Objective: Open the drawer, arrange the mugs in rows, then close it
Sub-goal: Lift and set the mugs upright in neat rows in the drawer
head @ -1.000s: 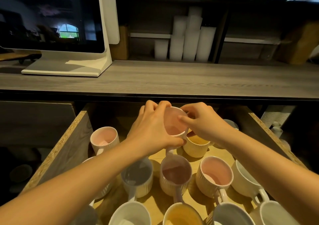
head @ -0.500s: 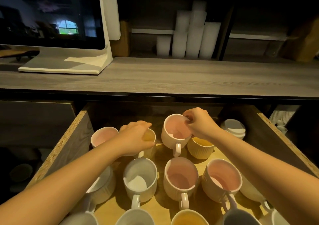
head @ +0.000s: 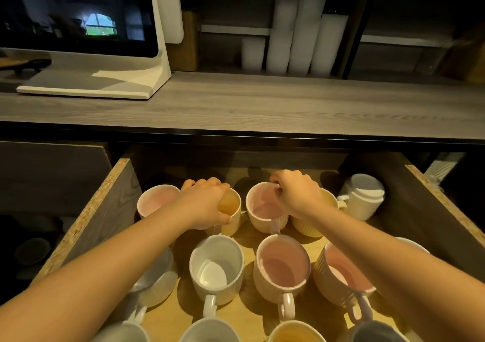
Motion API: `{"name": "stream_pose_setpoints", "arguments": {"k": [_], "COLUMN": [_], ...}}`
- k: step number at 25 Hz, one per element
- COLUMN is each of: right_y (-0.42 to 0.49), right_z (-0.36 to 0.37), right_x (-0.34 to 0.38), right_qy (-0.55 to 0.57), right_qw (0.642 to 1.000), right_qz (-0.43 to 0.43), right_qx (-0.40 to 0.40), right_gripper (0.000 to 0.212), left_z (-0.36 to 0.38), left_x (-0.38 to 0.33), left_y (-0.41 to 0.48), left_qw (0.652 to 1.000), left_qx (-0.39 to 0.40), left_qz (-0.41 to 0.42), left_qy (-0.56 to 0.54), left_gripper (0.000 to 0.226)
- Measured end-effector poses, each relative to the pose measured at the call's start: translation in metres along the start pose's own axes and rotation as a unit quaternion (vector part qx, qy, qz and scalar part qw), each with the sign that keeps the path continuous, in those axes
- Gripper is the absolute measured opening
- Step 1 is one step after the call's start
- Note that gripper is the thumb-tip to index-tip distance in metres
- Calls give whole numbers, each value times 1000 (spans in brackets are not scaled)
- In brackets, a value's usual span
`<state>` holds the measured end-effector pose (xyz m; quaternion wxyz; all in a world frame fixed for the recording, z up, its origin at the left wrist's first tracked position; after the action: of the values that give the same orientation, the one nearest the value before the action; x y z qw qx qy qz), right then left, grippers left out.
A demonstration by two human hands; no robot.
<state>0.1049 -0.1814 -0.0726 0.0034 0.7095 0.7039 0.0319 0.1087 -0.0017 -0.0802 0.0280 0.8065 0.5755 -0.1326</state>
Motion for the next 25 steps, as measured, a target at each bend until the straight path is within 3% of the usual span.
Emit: {"name": "stream_pose_setpoints", "arguments": {"k": [6,12,15,18,21,25], "right_y": [2,1,-3,-5,-3,3], "right_z": [9,-2,-13,-19,-18,-15], "right_x": [-6,-35,-62,-83,-81,-75], "right_qy": [-135,-25,-47,-39,-111,-160], "right_qw": [990,998,997,987,958,952], "right_qz": [-28,-37,-41,-57,-97,-132], "right_qx": [-23,51,48,146,248,226], "right_gripper": [30,37,38,64,94,89], "left_z": [0,1,4,4,9,12], "left_x": [2,-15,-36,-60,-78,-87], "left_y": [-2,1,3,14,27,36], "left_qw": [1000,1000,998,994,993,995], "left_qx": [2,3,0,12,39,30], "left_qz": [0,-1,50,94,97,98], "left_qy": [-10,10,-26,-50,-49,-1], "left_gripper": [72,71,71,72,77,79]}}
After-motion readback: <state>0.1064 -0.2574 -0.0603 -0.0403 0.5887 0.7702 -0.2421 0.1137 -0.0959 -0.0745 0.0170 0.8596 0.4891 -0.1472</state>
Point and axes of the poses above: each hand's wrist, its own y-axis towards the middle knuckle, its own z-axis out of the palm, x = y × z, the point moved 1 cm from there along y, towards the middle knuckle, and after that the axes turned 12 degrees about -y, right-handed, at the moved point
